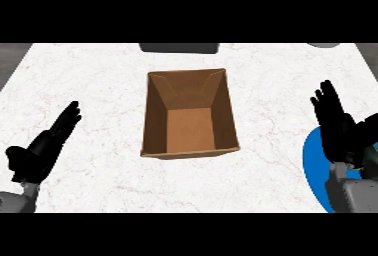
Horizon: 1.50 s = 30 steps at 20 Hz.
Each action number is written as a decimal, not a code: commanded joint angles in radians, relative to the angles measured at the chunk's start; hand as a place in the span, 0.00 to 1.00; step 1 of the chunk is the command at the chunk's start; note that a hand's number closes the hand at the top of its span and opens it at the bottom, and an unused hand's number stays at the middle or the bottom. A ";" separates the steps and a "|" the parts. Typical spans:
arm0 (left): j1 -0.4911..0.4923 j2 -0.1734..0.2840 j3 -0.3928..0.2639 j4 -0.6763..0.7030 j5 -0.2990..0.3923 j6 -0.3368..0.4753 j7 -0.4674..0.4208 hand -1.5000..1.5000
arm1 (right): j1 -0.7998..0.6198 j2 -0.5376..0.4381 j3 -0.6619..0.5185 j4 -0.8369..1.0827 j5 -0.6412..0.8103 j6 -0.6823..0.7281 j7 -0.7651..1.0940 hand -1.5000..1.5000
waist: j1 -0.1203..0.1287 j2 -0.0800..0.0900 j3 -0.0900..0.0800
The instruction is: Pick the eggplant from the plate and place it in the cardboard box
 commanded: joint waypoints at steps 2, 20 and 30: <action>0.053 -0.008 0.029 -0.026 -0.049 0.063 0.001 0.50 | -0.109 -0.117 -0.170 0.115 -0.105 0.108 -0.044 0.00 | -0.013 -0.011 0.010; 0.063 -0.092 -0.023 -0.135 -0.178 0.252 0.168 0.50 | -0.113 -0.565 -0.239 0.593 0.134 0.250 -0.066 0.00 | -0.003 -0.008 0.009; 0.046 -0.106 -0.033 -0.165 -0.211 0.275 0.219 0.50 | -0.131 -0.785 -0.040 0.622 0.169 0.810 0.094 0.00 | 0.002 -0.007 0.009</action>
